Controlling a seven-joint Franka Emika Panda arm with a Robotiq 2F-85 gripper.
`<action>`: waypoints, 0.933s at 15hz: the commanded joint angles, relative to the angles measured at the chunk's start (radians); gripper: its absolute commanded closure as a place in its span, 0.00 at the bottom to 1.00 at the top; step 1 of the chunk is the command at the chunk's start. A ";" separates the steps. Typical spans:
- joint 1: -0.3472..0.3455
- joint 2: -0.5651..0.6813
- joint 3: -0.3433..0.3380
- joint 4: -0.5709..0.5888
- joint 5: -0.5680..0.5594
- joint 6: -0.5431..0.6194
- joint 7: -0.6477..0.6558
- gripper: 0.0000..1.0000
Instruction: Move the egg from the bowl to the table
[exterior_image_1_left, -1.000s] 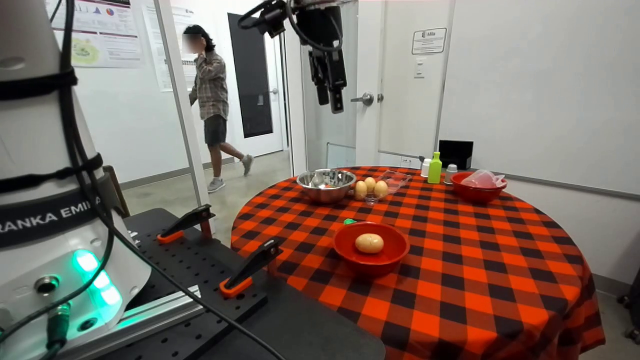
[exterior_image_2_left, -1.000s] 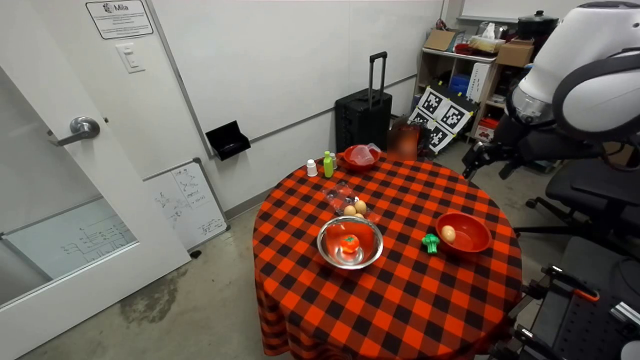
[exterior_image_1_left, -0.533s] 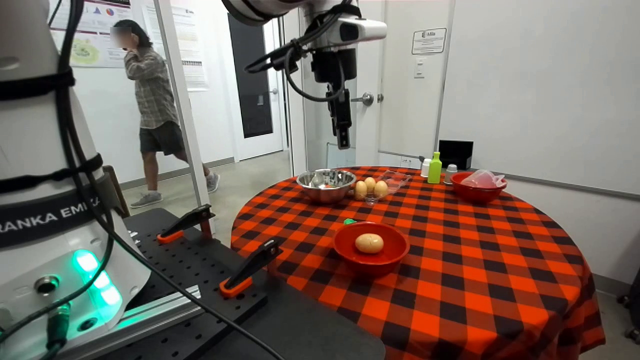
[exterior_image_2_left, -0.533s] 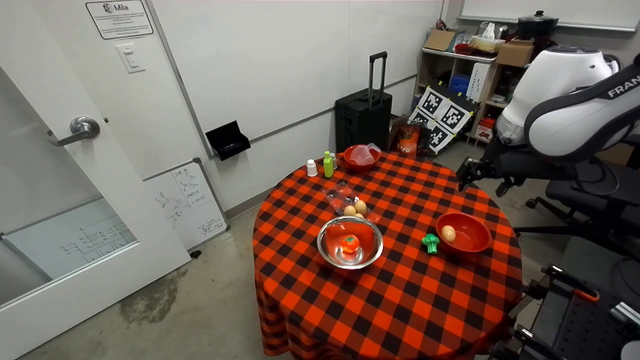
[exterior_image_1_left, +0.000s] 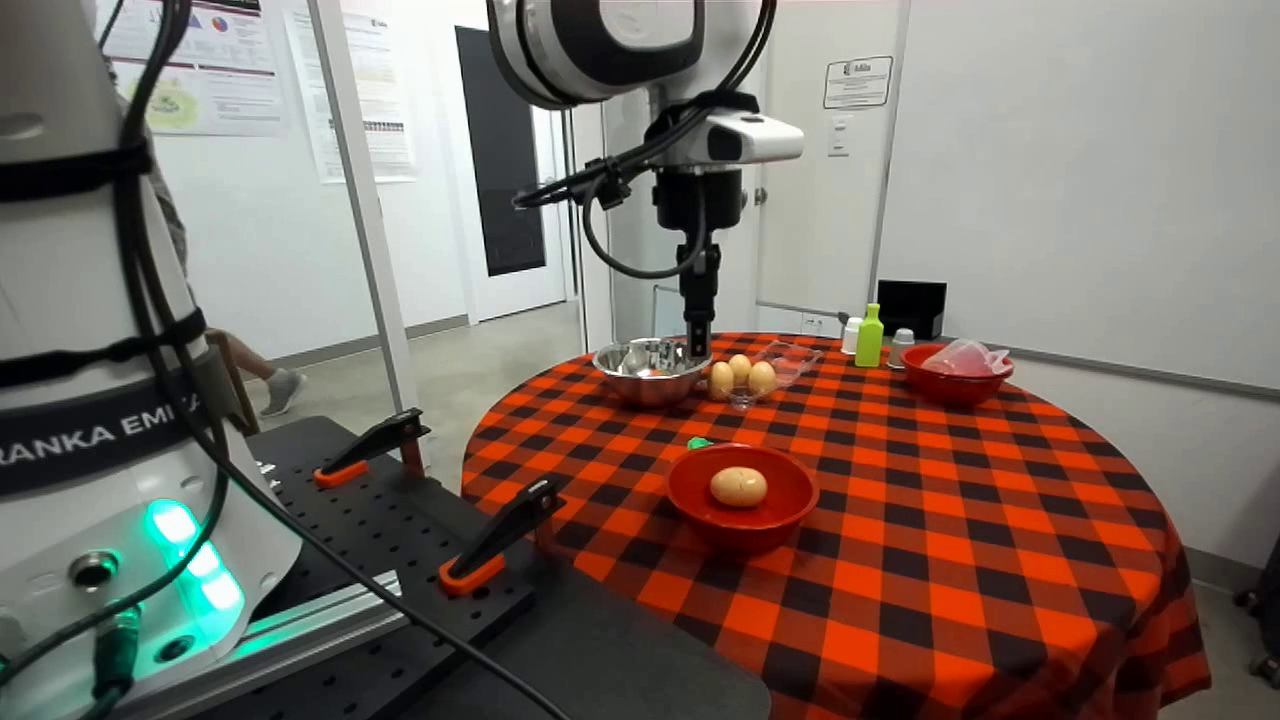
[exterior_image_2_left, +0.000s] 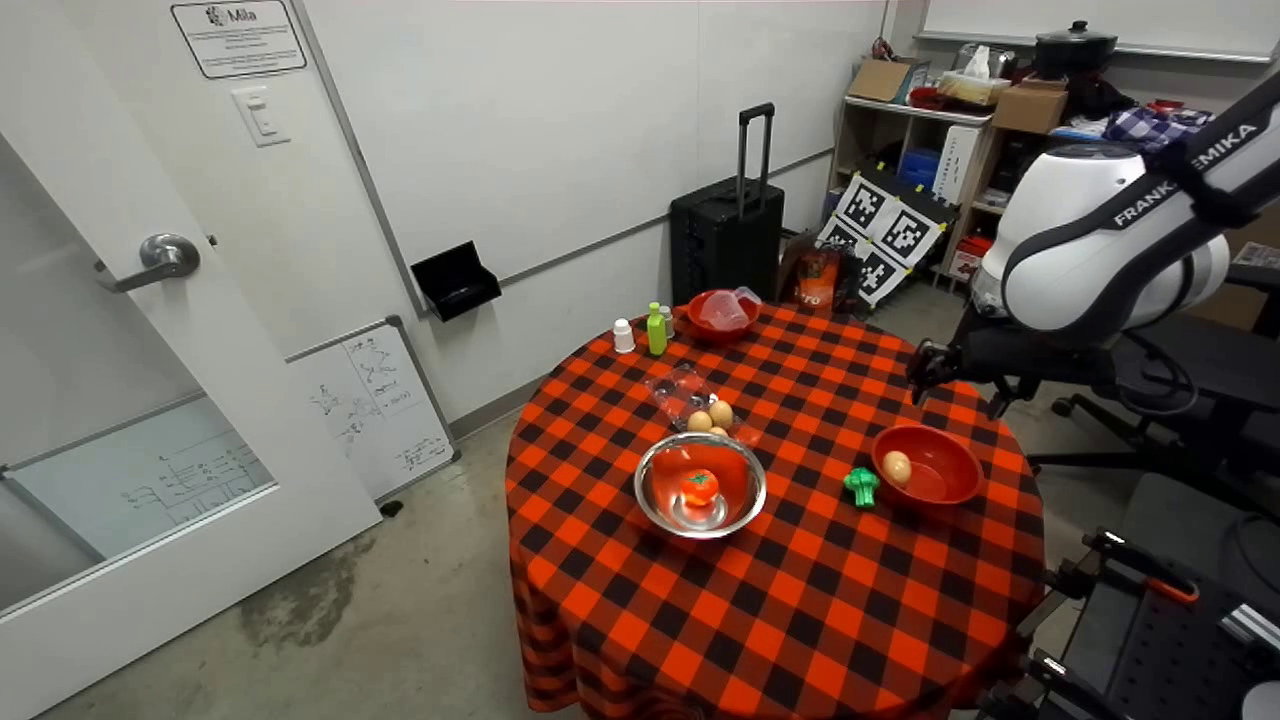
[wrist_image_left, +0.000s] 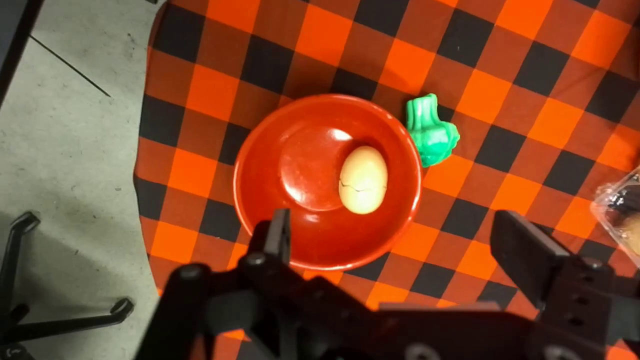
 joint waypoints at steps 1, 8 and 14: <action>0.041 0.107 -0.026 0.042 0.112 0.043 -0.044 0.00; 0.048 0.247 -0.018 0.082 0.255 0.087 -0.107 0.00; 0.041 0.355 -0.015 0.141 0.317 0.105 -0.151 0.00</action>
